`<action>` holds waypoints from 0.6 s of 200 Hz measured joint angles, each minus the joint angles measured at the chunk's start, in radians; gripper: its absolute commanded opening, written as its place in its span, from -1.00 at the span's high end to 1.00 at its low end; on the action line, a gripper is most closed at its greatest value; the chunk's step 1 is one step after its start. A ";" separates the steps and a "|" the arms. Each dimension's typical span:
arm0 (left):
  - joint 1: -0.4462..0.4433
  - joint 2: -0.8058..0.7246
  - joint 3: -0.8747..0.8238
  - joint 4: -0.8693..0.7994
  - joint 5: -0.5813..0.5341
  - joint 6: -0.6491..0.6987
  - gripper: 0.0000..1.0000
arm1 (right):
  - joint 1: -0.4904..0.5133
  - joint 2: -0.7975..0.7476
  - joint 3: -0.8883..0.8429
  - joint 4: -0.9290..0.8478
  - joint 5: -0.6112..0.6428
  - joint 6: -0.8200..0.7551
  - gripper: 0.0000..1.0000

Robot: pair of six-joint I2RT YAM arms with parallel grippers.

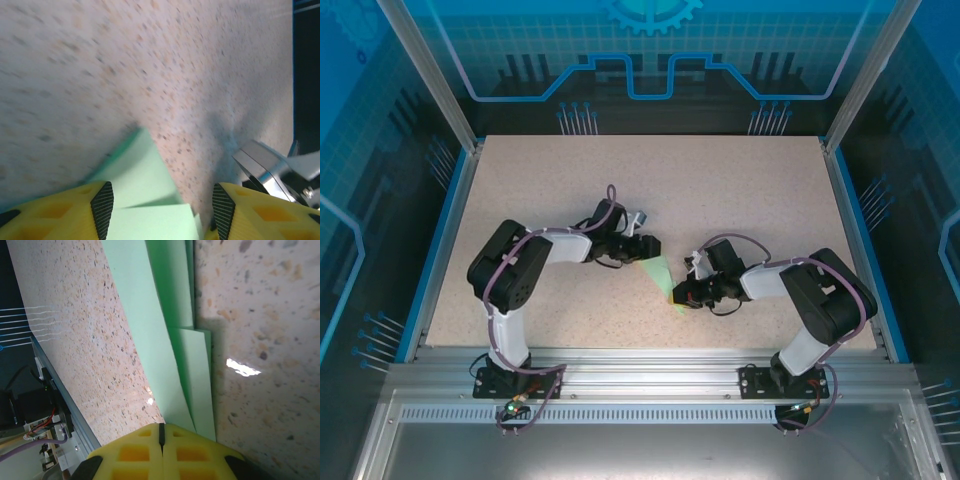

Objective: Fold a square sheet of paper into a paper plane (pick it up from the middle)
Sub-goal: Fold the wing for the fifth time at the center of the table.

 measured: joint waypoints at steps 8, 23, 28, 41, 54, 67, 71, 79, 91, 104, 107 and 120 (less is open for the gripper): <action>0.016 0.002 0.007 -0.008 -0.005 0.011 -0.19 | 0.000 -0.001 -0.001 0.002 0.000 0.000 0.98; 0.040 0.004 0.018 -0.019 -0.016 0.031 -0.19 | 0.000 -0.001 -0.002 0.004 0.000 0.000 0.98; 0.047 0.004 0.023 -0.025 -0.020 0.035 -0.20 | 0.000 -0.001 -0.002 0.004 0.000 0.000 0.97; 0.061 0.005 0.037 -0.046 -0.023 0.045 -0.21 | 0.000 -0.001 -0.002 0.004 0.000 0.000 0.96; 0.069 0.005 0.055 -0.066 -0.027 0.056 -0.22 | 0.000 -0.003 -0.002 0.004 0.000 0.001 0.94; 0.072 0.000 0.070 -0.088 -0.034 0.058 -0.24 | 0.000 -0.005 -0.002 0.000 0.002 0.001 0.92; 0.072 -0.005 0.072 -0.097 -0.036 0.058 -0.25 | 0.000 -0.006 -0.002 -0.001 0.002 0.001 0.91; 0.071 -0.020 0.072 -0.116 -0.042 0.057 -0.25 | 0.000 -0.011 -0.002 -0.008 0.004 0.001 0.90; 0.071 -0.055 0.071 -0.153 -0.056 0.053 -0.26 | 0.000 -0.020 -0.001 -0.024 0.008 0.000 0.86; 0.071 -0.107 0.066 -0.175 -0.070 0.035 -0.27 | 0.001 -0.037 0.000 -0.052 0.019 0.000 0.80; 0.071 -0.121 0.063 -0.176 -0.075 0.031 -0.28 | 0.003 -0.043 0.000 -0.062 0.024 0.000 0.79; 0.068 -0.201 0.032 -0.178 -0.091 0.005 -0.33 | 0.010 -0.070 0.002 -0.099 0.039 -0.002 0.72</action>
